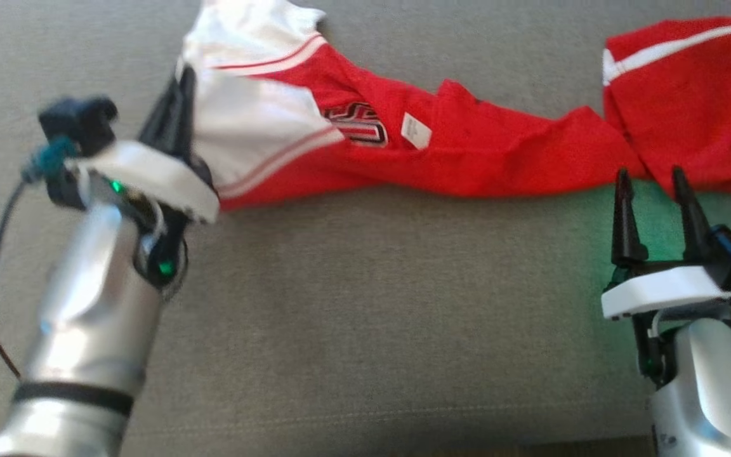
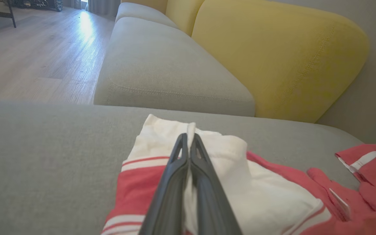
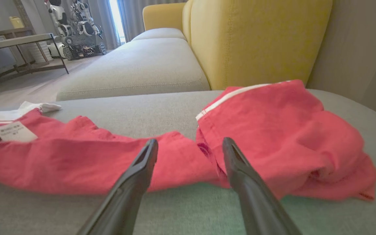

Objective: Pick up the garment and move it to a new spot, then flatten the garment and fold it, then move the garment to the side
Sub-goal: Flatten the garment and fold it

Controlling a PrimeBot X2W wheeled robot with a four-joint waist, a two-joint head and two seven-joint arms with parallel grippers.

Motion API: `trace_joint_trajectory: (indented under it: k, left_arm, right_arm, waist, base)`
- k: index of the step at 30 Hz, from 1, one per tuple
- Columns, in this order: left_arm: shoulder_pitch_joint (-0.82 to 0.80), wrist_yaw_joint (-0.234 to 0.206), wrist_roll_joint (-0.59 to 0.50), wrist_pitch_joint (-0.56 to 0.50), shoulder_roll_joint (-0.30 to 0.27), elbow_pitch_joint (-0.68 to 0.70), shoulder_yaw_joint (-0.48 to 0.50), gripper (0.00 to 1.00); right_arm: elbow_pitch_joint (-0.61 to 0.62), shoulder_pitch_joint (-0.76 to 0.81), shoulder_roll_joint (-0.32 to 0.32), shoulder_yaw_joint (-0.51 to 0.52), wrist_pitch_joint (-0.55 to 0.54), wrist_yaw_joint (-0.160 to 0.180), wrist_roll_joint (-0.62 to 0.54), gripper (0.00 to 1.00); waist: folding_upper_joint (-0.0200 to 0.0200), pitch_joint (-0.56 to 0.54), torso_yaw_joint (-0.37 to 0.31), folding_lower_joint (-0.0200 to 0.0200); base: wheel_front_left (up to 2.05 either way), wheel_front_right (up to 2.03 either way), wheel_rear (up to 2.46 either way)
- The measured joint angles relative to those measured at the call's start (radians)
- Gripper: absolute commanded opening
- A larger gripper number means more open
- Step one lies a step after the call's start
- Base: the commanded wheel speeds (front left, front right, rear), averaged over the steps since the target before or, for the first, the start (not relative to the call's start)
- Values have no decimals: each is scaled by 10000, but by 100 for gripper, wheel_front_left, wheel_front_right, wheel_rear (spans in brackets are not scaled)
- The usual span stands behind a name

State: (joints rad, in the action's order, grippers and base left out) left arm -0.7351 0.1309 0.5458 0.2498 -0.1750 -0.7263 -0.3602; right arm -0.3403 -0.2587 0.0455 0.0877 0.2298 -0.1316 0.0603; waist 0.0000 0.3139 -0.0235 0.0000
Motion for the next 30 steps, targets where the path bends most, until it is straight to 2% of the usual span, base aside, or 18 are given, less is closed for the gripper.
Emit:
trace_joint_trajectory:
  k: [2, 9, 16, 23, 30]
  left_arm:
    - [874, 0, -284, 0, 151, 673, 192, 0]
    - [2077, 0, -874, 0, 171, 2057, 500, 0]
    - [2824, 0, -970, 0, 192, 2429, 418, 0]
    - [2843, 0, -968, 0, 389, 2552, 157, 0]
    - [2763, 0, -941, 0, 500, 2585, -132, 0]
  right_arm:
    - [169, -82, 2, 207, -393, 0, -184, 100]
    - [485, -167, 2, 228, -1394, 0, -625, 100]
    - [136, -427, 46, -102, -2514, 0, -660, 100]
    - [-1041, -1849, 1058, -796, -3476, 0, -573, 100]
    - [-2305, -2809, 1588, -1457, -3939, 0, -339, 100]
  waist:
    - [0, -209, 340, 0]
    - [0, -631, 1012, 0]
    - [0, -719, 1266, 0]
    - [0, -452, 1426, 0]
    - [0, -103, 1642, 0]
  base:
    - [0, 0, 0]
    - [0, 0, 0]
    - [0, 0, 0]
    - [0, 0, 0]
    - [0, 0, 0]
